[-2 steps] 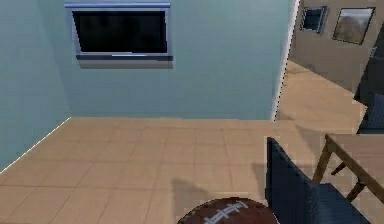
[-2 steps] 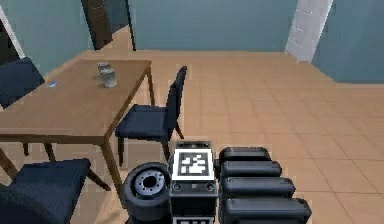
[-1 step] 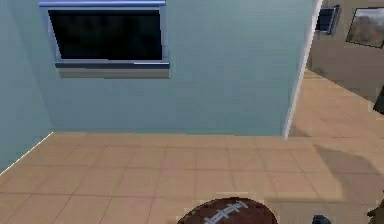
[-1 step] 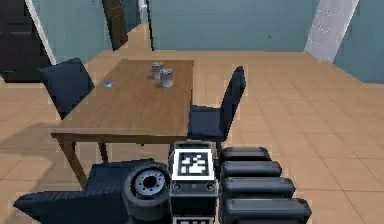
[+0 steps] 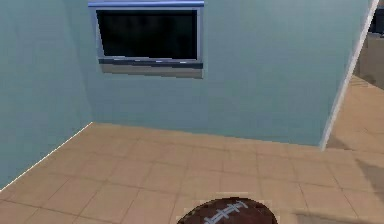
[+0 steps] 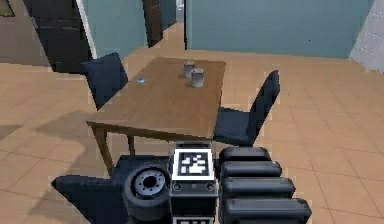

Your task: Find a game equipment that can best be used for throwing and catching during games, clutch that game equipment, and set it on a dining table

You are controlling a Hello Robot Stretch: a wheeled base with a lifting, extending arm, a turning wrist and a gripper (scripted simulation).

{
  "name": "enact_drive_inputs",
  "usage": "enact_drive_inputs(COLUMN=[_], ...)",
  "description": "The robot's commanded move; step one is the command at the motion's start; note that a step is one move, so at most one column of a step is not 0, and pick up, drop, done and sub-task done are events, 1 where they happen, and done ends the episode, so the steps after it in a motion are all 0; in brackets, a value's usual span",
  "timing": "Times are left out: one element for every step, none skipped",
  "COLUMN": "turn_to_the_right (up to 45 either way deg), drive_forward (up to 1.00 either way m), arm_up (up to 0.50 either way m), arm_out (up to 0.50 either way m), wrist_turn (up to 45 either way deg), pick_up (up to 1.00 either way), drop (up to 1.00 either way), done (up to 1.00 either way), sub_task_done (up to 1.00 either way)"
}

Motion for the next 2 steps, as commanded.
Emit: enact_drive_inputs(turn_to_the_right=[0.0, 45.0], drive_forward=[0.75, 0.00], arm_up=[0.00, 0.00], arm_out=[0.00, 0.00], wrist_turn=[0.0, 0.0], pick_up=[0.00, 0.00], drop=[0.00, 0.00], done=[0.00, 0.00], sub_task_done=[0.00, 0.00])
